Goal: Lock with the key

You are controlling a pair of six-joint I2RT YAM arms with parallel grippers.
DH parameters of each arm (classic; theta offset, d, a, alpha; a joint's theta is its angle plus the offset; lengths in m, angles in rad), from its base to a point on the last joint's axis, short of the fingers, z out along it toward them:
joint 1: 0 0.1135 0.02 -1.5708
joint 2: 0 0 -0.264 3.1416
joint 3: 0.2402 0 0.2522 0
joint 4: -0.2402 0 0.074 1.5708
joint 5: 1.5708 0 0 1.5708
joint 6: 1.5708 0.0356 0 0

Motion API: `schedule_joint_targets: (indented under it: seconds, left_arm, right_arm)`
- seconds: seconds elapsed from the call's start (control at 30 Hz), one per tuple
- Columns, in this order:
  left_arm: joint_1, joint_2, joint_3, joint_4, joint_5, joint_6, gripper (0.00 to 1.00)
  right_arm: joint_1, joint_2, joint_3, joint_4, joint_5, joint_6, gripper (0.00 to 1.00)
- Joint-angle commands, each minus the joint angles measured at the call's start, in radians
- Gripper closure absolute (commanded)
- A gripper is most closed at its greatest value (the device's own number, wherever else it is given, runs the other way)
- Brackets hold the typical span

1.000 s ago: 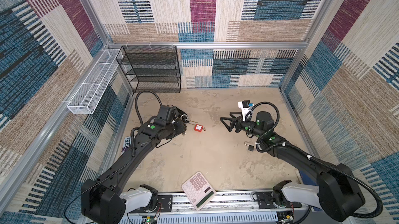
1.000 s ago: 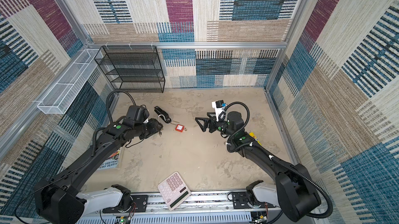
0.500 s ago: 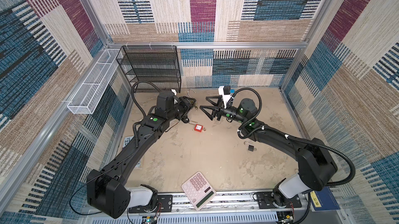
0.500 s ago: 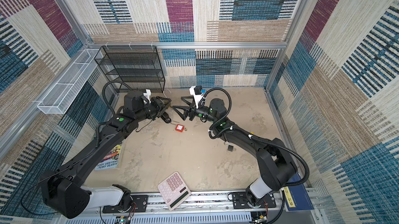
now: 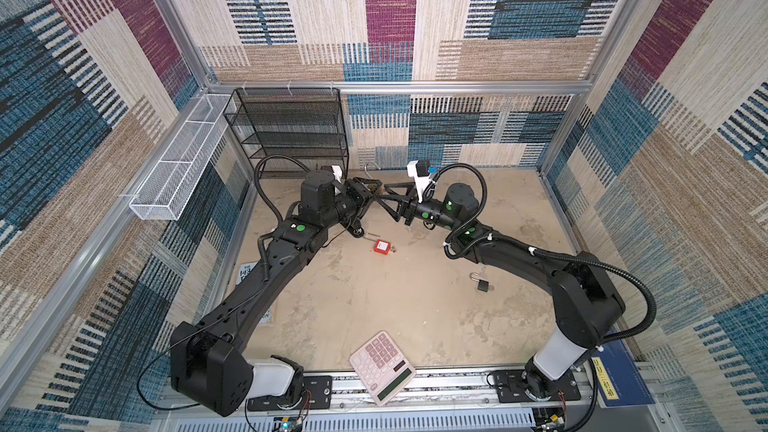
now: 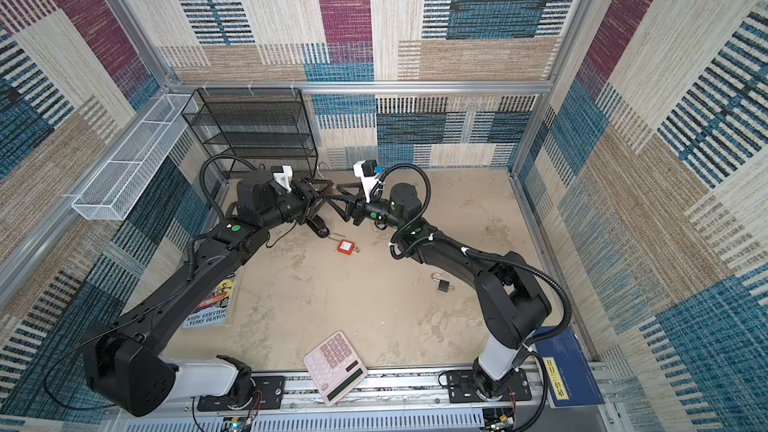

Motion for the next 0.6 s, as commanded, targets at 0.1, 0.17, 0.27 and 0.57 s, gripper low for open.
schedule_joint_targets:
  seconds: [0.1, 0.17, 0.27, 0.57]
  left_arm:
    - [0.0, -0.028, -0.005, 0.07, -0.005, -0.008, 0.59]
    - [0.0, -0.034, -0.007, 0.068, -0.01, -0.007, 0.59]
    - [0.0, -0.038, -0.008, 0.064, -0.008, -0.005, 0.59]
    - [0.0, -0.05, -0.017, 0.055, -0.008, -0.002, 0.58]
  right_arm:
    - [0.012, 0.029, 0.039, -0.001, 0.055, 0.028, 0.52]
    - [0.016, 0.036, 0.05, -0.007, 0.055, 0.025, 0.55]
    - [0.023, 0.043, 0.059, -0.008, 0.059, 0.025, 0.57]
    - [0.033, 0.053, 0.078, -0.014, 0.059, 0.013, 0.68]
